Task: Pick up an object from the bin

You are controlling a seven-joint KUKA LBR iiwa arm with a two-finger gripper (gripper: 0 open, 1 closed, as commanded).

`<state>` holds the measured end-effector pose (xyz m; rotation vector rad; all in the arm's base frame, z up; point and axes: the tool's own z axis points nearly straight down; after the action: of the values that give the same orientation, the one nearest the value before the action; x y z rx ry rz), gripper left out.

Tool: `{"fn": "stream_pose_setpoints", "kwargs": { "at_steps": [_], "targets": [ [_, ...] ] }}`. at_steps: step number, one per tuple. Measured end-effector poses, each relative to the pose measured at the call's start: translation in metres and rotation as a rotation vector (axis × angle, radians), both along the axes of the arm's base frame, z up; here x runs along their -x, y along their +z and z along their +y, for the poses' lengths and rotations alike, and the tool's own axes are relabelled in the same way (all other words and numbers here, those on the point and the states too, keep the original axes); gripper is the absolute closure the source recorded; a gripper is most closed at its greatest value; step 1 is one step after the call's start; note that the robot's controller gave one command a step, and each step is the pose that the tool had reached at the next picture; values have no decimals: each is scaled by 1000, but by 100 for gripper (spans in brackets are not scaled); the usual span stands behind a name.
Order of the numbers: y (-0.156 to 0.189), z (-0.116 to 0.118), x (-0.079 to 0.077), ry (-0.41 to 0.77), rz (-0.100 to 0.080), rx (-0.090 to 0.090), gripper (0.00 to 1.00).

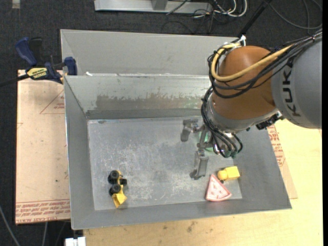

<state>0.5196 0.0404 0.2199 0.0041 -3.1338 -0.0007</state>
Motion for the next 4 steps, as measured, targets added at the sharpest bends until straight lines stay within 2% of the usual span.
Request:
{"fn": "stream_pose_setpoints", "kwargs": {
  "at_steps": [1, 2, 3, 4],
  "targets": [
    [4, 0, -1, -2, -8, -1, 0],
    [-27, 44, -28, 8, -16, 0, 0],
    [-51, 66, -13, 14, -9, -4, 0],
    [-50, 84, -18, 91, -9, 0, 0]
  ]
}}
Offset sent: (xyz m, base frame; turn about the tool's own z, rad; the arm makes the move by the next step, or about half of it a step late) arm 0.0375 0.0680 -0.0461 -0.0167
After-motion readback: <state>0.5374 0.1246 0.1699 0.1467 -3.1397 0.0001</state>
